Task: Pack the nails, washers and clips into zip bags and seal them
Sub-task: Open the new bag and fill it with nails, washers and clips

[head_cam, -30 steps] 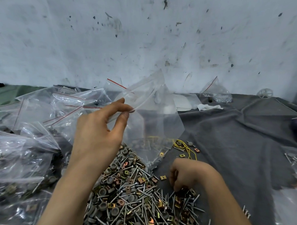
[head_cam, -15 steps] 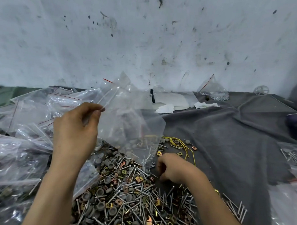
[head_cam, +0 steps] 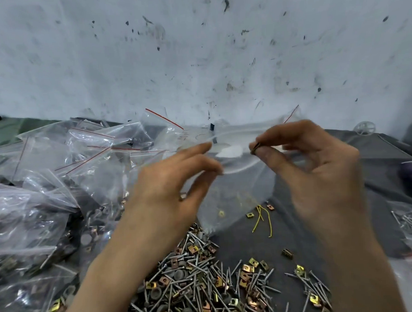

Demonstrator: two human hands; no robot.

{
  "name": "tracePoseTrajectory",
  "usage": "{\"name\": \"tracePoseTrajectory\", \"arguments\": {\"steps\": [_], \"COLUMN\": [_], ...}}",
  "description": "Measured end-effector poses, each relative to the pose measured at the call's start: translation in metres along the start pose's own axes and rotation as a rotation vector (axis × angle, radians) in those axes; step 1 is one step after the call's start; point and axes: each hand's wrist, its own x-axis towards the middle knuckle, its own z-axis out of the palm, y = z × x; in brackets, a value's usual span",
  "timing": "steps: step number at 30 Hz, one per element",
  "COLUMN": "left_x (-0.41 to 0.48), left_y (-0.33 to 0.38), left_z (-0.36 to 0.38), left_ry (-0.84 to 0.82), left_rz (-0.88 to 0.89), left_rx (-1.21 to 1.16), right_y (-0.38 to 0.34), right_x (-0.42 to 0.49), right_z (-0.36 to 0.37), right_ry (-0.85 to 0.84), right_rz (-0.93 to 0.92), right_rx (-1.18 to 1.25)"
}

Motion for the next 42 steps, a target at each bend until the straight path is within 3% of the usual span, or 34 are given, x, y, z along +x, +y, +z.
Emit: {"name": "tracePoseTrajectory", "arguments": {"steps": [3,6,9,12,14,17,20,22,29,31,34,36,38,40,42], "left_x": [-0.003,-0.003,-0.002,-0.001,0.001,0.002,0.002,0.002,0.003,0.002,0.001,0.001,0.0,0.0,-0.002], "left_y": [0.005,0.004,0.001,-0.006,-0.011,-0.016,-0.018,-0.019,-0.017,-0.016,-0.014,-0.011,-0.007,0.0,0.005], "left_z": [0.005,0.006,0.004,-0.001,-0.004,-0.006,-0.008,-0.008,-0.008,-0.008,-0.007,-0.006,-0.003,0.001,0.005], "left_ry": [-0.043,-0.047,0.003,0.08,0.125,0.158,0.163,0.165,0.148,0.132,0.112,0.078,0.061,0.048,0.019], "left_rz": [0.034,0.03,0.0,-0.069,-0.142,-0.205,-0.223,-0.229,-0.209,-0.193,-0.154,-0.105,-0.046,0.006,0.042], "left_rx": [0.002,0.013,-0.008,0.021,0.034,0.033,0.018,0.014,0.017,0.031,0.029,0.03,0.033,0.033,0.039], "right_y": [-0.005,-0.002,0.004,0.038,0.074,0.124,0.153,0.159,0.154,0.144,0.109,0.076,0.041,0.013,-0.001], "right_x": [-0.001,0.001,0.003,0.005,0.0,-0.023,-0.047,-0.052,-0.052,-0.04,-0.016,-0.003,0.005,0.007,0.005], "right_z": [0.001,-0.002,-0.009,-0.016,-0.012,0.008,0.029,0.035,0.034,0.026,0.011,0.0,-0.008,-0.01,-0.005], "right_ry": [-0.054,-0.084,0.076,0.251,0.14,-0.181,-0.516,-0.587,-0.544,-0.418,-0.122,0.078,0.209,0.221,0.14], "right_rz": [-0.052,-0.069,-0.027,0.173,0.401,0.645,0.724,0.719,0.773,0.741,0.692,0.536,0.303,0.135,0.085], "right_rx": [-0.255,-0.349,-0.238,-0.229,-0.361,-0.518,-0.66,-0.767,-0.689,-0.574,-0.163,0.087,0.185,0.18,0.044]}}
